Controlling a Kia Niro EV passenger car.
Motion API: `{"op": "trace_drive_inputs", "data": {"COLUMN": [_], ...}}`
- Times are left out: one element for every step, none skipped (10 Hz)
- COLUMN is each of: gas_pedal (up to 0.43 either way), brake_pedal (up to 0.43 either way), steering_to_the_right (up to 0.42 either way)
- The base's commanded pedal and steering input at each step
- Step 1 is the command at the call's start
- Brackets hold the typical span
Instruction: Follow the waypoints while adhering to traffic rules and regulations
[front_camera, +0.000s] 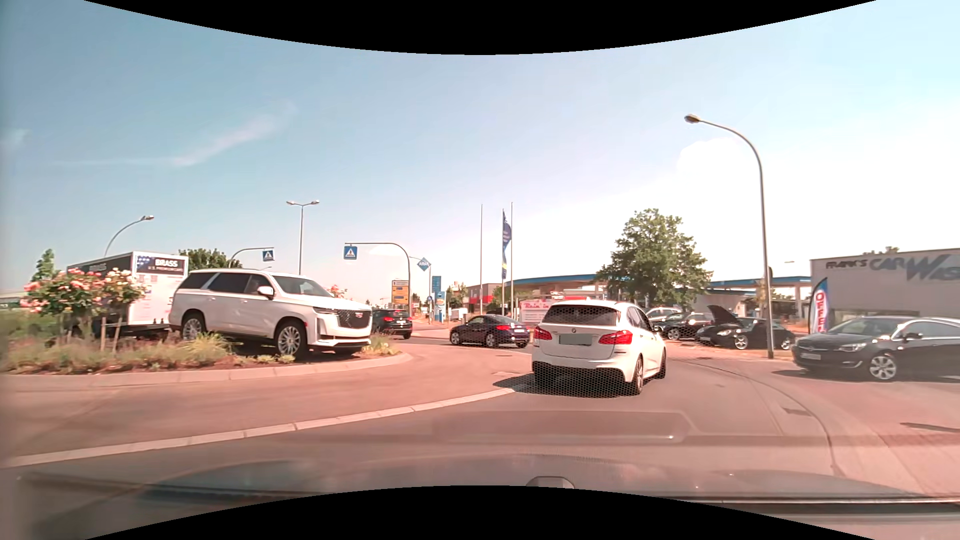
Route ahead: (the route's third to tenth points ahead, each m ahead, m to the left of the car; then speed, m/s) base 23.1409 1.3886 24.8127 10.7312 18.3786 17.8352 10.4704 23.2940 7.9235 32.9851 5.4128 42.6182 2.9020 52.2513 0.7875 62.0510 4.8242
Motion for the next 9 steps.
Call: {"op": "trace_drive_inputs", "data": {"gas_pedal": [0.000,0.000,0.000,0.000,0.000,0.000,0.000,0.000,0.000], "brake_pedal": [0.000,0.000,0.000,0.000,0.000,0.000,0.000,0.000,0.000], "steering_to_the_right": [0.257,0.264,0.270,0.273,0.273,0.273,0.272,0.266,0.246]}}
